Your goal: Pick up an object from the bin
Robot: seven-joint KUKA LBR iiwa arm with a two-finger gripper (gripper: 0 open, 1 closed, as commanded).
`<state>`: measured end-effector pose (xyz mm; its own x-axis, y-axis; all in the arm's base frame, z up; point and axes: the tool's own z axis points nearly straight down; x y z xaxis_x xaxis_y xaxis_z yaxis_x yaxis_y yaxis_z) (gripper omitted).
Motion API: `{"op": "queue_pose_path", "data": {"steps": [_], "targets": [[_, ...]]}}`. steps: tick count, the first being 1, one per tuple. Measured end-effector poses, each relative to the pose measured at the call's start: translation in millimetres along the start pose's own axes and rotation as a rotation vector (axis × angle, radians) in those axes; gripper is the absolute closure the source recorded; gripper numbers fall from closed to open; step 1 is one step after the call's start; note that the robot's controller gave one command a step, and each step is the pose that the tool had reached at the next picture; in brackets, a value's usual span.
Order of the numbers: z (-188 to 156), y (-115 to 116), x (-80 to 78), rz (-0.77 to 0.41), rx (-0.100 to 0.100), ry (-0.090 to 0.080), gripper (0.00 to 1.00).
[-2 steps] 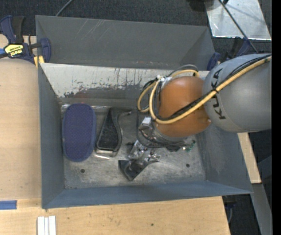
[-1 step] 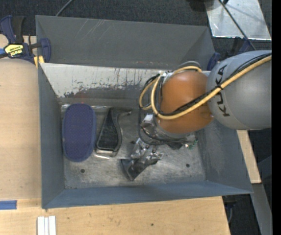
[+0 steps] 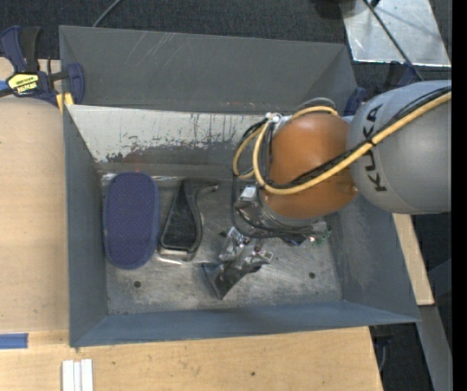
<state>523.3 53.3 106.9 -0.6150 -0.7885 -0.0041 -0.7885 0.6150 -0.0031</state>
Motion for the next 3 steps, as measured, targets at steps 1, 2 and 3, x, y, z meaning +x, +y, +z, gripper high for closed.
{"op": "queue_pose_path", "data": {"steps": [1,2,3], "targets": [[-20,-1,-1.0,0.004,0.0,0.0,1.0],[-53,-2,-2.5,0.008,0.001,-0.001,1.0],[-81,-3,-3.8,0.012,0.001,-0.001,1.0]]}}
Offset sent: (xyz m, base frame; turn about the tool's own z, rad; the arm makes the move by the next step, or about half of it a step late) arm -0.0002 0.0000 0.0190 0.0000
